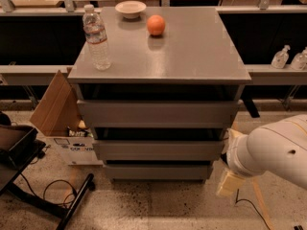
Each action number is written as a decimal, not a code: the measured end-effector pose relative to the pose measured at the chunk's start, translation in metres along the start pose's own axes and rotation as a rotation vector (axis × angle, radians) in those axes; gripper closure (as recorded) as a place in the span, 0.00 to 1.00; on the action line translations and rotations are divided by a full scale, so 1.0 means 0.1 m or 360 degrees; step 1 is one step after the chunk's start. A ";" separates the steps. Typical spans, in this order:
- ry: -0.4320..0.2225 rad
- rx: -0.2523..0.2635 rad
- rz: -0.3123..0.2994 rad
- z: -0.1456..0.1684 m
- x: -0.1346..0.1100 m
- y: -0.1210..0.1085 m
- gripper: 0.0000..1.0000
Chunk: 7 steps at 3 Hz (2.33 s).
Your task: Open bottom drawer
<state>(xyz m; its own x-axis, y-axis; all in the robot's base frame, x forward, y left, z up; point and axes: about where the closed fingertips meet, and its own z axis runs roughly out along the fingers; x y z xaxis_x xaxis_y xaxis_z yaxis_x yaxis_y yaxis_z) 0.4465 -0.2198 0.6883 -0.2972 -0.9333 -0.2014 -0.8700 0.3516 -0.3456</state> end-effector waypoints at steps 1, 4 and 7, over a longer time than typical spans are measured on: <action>0.0027 -0.0016 0.0005 0.31 0.00 0.06 0.00; 0.0020 -0.0088 -0.0132 2.27 -0.12 0.22 0.00; 0.0008 -0.0141 -0.0185 2.61 -0.13 0.39 0.00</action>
Offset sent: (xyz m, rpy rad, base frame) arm 0.0569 0.0293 -0.2155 -0.1342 0.0780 0.0346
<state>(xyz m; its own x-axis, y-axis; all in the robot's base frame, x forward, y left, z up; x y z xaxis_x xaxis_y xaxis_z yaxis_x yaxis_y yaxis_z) 0.5192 -0.1752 0.4379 -0.1944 -0.9677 -0.1603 -0.9298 0.2338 -0.2841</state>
